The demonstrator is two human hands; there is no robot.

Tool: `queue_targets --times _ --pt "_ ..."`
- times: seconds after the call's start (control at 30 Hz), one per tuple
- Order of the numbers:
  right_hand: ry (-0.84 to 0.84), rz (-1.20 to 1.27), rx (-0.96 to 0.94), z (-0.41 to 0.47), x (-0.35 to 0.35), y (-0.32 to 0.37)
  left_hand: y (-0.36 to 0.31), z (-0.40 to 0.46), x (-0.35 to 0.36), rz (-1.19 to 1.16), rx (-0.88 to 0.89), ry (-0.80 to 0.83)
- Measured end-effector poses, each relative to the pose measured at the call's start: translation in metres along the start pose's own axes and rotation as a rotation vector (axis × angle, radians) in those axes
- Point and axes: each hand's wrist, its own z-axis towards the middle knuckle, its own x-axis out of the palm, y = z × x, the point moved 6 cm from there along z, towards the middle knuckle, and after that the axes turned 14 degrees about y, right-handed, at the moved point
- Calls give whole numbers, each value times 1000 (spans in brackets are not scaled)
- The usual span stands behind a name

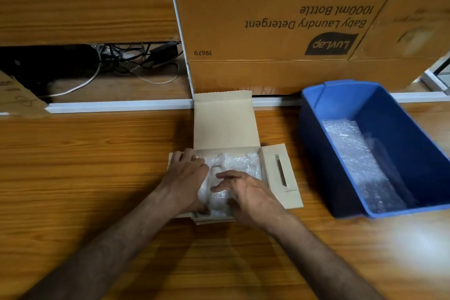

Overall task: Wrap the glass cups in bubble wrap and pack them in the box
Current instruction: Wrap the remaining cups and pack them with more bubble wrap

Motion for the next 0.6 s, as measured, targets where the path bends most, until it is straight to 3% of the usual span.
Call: queue_targets --times 0.17,0.33,0.43,0.6 --pt "14 -42 10 -13 -10 -1 -3 -1 0 42 -15 21" --pt "73 -248 161 -13 -28 -15 -8 -5 -4 167 -140 109" --pt "165 -347 231 -6 -20 -20 -11 0 0 153 -163 136" --pt "165 -388 244 -1 -12 -25 -9 3 2 116 -134 99"
